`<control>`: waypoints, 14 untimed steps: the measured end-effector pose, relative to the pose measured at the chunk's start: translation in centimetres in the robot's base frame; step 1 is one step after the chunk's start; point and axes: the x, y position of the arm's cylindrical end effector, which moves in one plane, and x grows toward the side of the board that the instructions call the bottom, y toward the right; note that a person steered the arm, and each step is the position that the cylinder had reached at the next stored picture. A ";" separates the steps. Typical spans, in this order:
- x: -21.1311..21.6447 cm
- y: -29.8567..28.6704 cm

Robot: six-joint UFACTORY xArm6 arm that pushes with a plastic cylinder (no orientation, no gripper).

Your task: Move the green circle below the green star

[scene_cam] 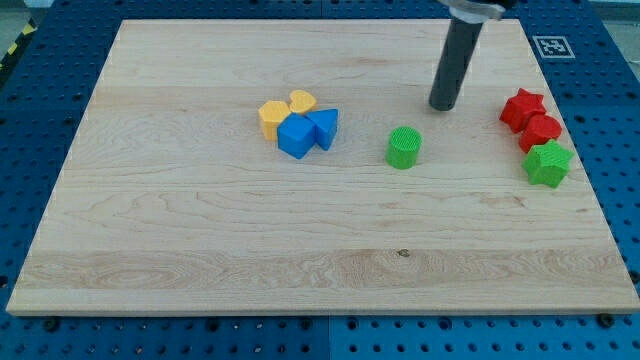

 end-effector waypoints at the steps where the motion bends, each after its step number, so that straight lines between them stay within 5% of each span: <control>1: 0.5 -3.2; 9: 9.5 -6.4; 10: 10.3 -1.4; 13: 9.0 0.2; 14: 11.5 1.8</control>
